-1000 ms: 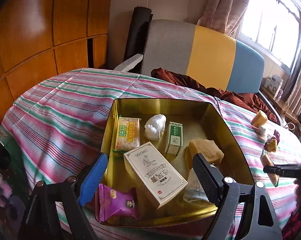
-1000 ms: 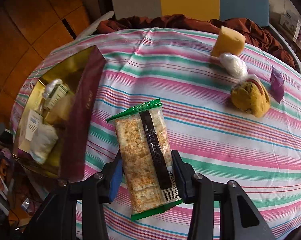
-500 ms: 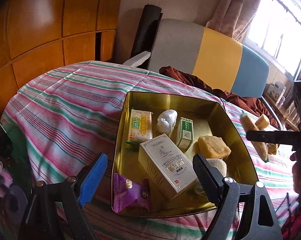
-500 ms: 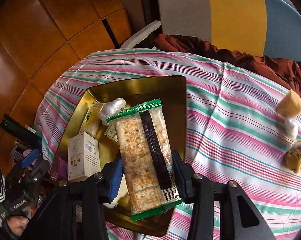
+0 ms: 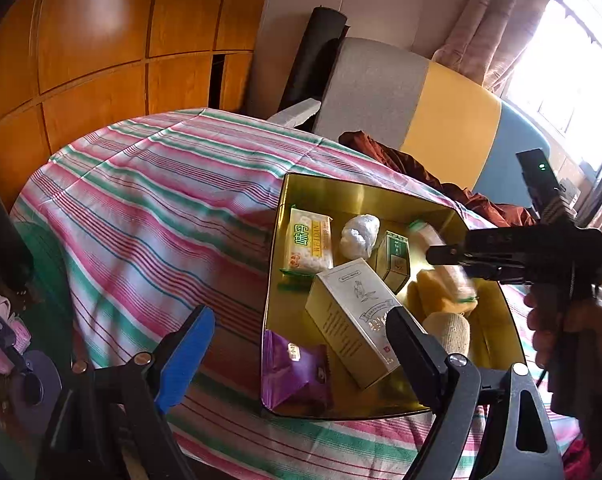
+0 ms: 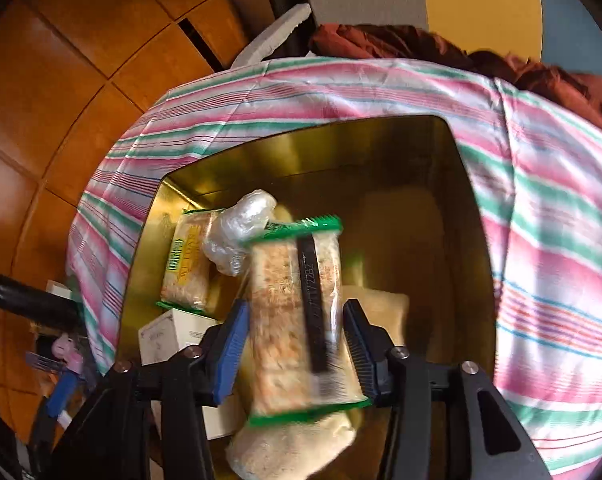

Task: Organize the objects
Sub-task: 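Carry the cracker pack over the gold tray with the right tool and release, then move both open tools back toward the items on the bedspread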

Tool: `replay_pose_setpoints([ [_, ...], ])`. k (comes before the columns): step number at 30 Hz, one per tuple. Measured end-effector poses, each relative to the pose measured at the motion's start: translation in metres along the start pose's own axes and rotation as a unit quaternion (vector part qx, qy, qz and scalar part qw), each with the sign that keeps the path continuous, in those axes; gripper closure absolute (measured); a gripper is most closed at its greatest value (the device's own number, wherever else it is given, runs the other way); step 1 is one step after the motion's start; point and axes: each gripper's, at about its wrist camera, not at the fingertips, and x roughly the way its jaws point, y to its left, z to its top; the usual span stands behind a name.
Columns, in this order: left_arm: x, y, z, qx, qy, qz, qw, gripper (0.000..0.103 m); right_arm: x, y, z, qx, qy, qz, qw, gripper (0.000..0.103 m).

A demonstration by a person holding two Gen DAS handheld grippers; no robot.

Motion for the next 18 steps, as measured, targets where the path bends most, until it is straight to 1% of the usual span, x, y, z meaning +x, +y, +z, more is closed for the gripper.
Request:
replay_pose_setpoints([
  [1, 0.000, 0.000, 0.000, 0.000, 0.001, 0.000, 1.0000, 0.015, 0.000, 0.000, 0.000, 0.005, -0.001, 0.017, 1.000, 0.051],
  [2, 0.000, 0.001, -0.001, -0.001, 0.001, 0.002, 1.0000, 0.015, -0.002, 0.000, -0.002, 0.006, -0.004, 0.024, 1.000, 0.051],
  [6, 0.001, 0.000, -0.002, -0.001, 0.002, 0.004, 1.0000, 0.015, -0.016, -0.003, -0.012, -0.007, -0.018, 0.020, 1.000, 0.051],
  [8, 0.001, -0.003, -0.002, 0.002, 0.002, 0.002, 1.0000, 0.015, -0.025, -0.007, -0.018, -0.016, -0.026, 0.008, 1.000, 0.051],
  [14, -0.003, -0.015, -0.002, 0.018, -0.002, 0.003, 0.9998, 0.014, -0.050, -0.009, -0.043, -0.054, -0.058, -0.048, 0.996, 0.049],
  [15, -0.004, -0.017, -0.002, 0.020, -0.003, 0.003, 0.9998, 0.013, -0.054, -0.009, -0.048, -0.060, -0.063, -0.056, 0.995, 0.045],
  [16, -0.006, -0.019, -0.002, 0.022, -0.004, 0.003, 0.9997, 0.013, -0.057, -0.009, -0.051, -0.065, -0.068, -0.062, 0.994, 0.038],
  [18, -0.008, -0.023, -0.001, 0.027, -0.007, 0.002, 0.9996, 0.011, -0.062, -0.011, -0.056, -0.072, -0.076, -0.069, 0.992, 0.029],
])
